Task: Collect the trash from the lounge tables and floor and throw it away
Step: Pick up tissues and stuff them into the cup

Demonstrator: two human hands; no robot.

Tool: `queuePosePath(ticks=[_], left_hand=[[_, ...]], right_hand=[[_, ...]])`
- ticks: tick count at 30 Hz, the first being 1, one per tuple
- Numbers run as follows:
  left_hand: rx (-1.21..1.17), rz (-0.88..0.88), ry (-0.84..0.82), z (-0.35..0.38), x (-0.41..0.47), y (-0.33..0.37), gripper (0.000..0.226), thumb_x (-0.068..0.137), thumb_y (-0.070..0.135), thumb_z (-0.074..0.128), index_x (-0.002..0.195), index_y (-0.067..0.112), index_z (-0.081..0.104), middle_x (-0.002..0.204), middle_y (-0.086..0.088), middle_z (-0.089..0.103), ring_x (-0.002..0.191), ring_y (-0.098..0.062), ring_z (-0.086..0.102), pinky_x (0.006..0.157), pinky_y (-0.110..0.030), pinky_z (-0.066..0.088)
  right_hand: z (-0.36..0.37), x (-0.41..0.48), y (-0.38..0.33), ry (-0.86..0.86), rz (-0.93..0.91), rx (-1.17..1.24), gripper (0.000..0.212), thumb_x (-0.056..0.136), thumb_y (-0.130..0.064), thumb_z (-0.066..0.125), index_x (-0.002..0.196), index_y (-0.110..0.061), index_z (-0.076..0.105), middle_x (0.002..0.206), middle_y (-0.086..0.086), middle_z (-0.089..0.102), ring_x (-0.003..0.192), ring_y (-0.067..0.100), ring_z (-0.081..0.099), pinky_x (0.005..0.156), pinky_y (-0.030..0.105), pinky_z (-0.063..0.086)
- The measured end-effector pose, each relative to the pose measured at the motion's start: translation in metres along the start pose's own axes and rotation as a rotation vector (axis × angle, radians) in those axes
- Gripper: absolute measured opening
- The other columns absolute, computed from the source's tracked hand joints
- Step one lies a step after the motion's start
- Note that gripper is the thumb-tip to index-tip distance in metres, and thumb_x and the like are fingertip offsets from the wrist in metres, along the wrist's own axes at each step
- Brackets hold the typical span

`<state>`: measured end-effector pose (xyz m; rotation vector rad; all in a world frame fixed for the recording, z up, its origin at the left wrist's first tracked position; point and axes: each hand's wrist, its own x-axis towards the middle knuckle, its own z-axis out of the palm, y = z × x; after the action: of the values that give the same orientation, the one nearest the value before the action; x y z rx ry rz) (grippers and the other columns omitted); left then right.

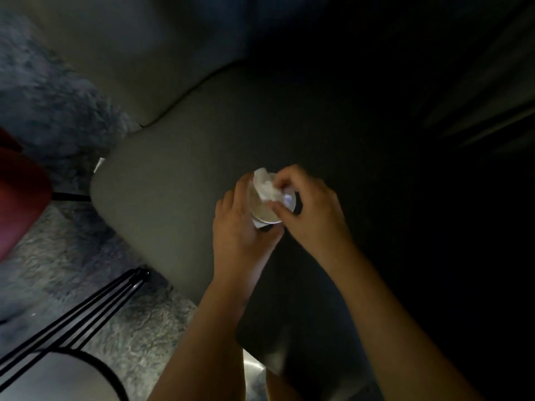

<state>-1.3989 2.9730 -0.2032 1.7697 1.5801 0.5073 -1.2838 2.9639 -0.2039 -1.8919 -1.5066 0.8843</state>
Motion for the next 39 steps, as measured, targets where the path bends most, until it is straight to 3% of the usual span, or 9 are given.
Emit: queuePosePath(ticks=[4,7,12,15,22,29,32,35,39], left_hand=[[-0.015,-0.017,0.017,-0.017,-0.001,0.006,0.068,0.066,0.033,0.080,0.123,0.021,0.045,0.112,0.008,0.057,0.099,-0.010,0.053,0.081,-0.031,0.047],[0.026,-0.024,0.066,-0.032,-0.007,0.007,0.070,0.066,0.030,0.079,0.126,0.017,0.045,0.112,0.004,0.058,0.098,-0.011,0.052,0.079,-0.024,0.039],[-0.014,-0.075,0.141,-0.064,-0.022,0.003,0.059,0.074,0.030,0.071,0.124,0.021,0.043,0.108,0.006,0.058,0.099,-0.015,0.054,0.075,-0.019,0.037],[-0.044,-0.114,0.187,-0.084,-0.032,0.001,0.057,0.076,0.033,0.068,0.126,0.024,0.042,0.108,0.001,0.061,0.101,-0.017,0.055,0.075,-0.023,0.038],[-0.064,-0.136,0.325,-0.133,-0.076,-0.007,0.063,0.070,0.045,0.066,0.124,0.024,0.042,0.110,0.004,0.060,0.097,-0.013,0.054,0.066,-0.012,0.035],[-0.085,-0.184,0.544,-0.211,-0.183,-0.031,0.064,0.069,0.031,0.076,0.125,0.022,0.044,0.111,0.001,0.062,0.101,-0.024,0.058,0.077,-0.036,0.048],[-0.087,-0.218,0.665,-0.251,-0.253,-0.042,0.060,0.069,0.025,0.075,0.121,0.025,0.045,0.106,0.002,0.062,0.095,-0.024,0.060,0.076,-0.042,0.049],[-0.059,-0.310,0.798,-0.286,-0.332,-0.056,0.062,0.067,0.023,0.077,0.121,0.022,0.046,0.105,0.003,0.063,0.093,-0.019,0.060,0.074,-0.032,0.047],[-0.032,-0.452,0.969,-0.325,-0.426,-0.077,0.066,0.066,0.029,0.077,0.123,0.021,0.046,0.107,0.002,0.063,0.094,-0.021,0.059,0.072,-0.030,0.047]], right_hand=[[0.000,-0.003,-0.015,0.035,-0.159,-0.115,0.013,0.080,-0.029,0.058,0.088,-0.020,0.064,0.088,-0.003,0.067,0.088,-0.011,0.027,0.075,0.017,0.029],[0.000,-0.006,-0.030,-0.049,-0.213,-0.094,0.037,0.089,-0.038,0.036,0.083,-0.018,0.067,0.089,-0.003,0.068,0.093,-0.001,0.047,0.086,0.027,0.027],[0.003,-0.011,-0.067,-0.187,-0.310,-0.078,0.048,0.093,-0.038,0.027,0.089,-0.017,0.070,0.096,-0.003,0.070,0.102,-0.001,0.045,0.088,0.020,0.020],[0.008,-0.011,-0.090,-0.267,-0.357,-0.114,0.054,0.093,-0.040,0.021,0.090,-0.018,0.070,0.096,-0.005,0.070,0.105,0.003,0.048,0.092,0.022,0.019],[0.020,-0.037,-0.141,-0.220,-0.551,-0.117,0.052,0.093,-0.036,0.026,0.089,-0.016,0.073,0.096,-0.004,0.071,0.108,0.008,0.053,0.098,0.030,0.022],[0.053,-0.118,-0.228,-0.102,-0.832,-0.098,0.041,0.090,-0.031,0.037,0.083,-0.016,0.074,0.097,-0.009,0.071,0.107,0.015,0.056,0.089,0.037,0.030],[0.073,-0.166,-0.273,-0.138,-0.947,0.000,0.038,0.092,-0.028,0.038,0.085,-0.018,0.073,0.096,-0.013,0.070,0.104,0.010,0.053,0.089,0.033,0.031],[0.100,-0.223,-0.321,-0.205,-1.044,0.074,0.037,0.092,-0.027,0.037,0.085,-0.017,0.073,0.093,-0.013,0.069,0.100,0.011,0.053,0.087,0.034,0.034],[0.141,-0.301,-0.377,-0.321,-1.147,0.132,0.041,0.091,-0.028,0.036,0.081,-0.016,0.073,0.085,-0.010,0.070,0.094,0.011,0.054,0.082,0.035,0.035]])
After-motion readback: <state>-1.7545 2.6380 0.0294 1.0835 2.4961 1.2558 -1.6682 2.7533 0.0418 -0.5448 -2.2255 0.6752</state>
